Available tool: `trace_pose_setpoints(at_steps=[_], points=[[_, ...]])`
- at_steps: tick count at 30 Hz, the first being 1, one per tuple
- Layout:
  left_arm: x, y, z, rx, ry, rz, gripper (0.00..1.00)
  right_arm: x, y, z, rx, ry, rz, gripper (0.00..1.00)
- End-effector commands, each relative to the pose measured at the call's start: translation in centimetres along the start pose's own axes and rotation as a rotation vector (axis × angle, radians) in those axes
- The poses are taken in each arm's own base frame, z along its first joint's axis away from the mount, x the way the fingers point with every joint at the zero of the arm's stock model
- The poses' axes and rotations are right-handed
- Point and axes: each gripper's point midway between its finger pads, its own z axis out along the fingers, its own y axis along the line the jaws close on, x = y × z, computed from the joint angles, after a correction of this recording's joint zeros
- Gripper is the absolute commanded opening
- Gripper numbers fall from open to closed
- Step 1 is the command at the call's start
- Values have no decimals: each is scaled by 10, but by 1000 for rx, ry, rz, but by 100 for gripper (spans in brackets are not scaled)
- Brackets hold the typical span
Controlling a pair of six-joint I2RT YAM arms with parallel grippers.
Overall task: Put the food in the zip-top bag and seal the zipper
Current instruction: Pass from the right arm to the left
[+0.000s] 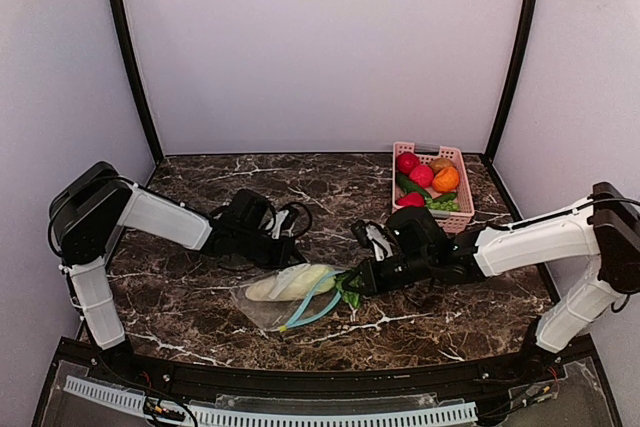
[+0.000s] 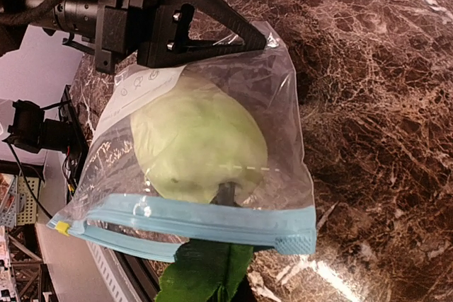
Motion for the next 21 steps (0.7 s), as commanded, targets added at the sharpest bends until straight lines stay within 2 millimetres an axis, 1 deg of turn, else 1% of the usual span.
trace_pose_setpoints(at_steps=[1,8,13,18,19,21], points=[[-5,-20,-11,63,-39,10,1,-13,12,11,-12,-19,-24,0],[-10,-29,-11,89,-70,0,1,-20,27,22,-27,-29,-32,0],[-13,-37,-10,104,-87,-5,1,-24,23,30,-2,-68,40,2],[-12,-39,-11,99,-96,-11,1,-29,16,33,26,-111,106,5],[-13,-38,-12,88,-100,-6,2,-30,16,33,30,-113,106,6],[-16,-36,-17,55,-109,12,12,-31,16,34,42,-108,101,6]])
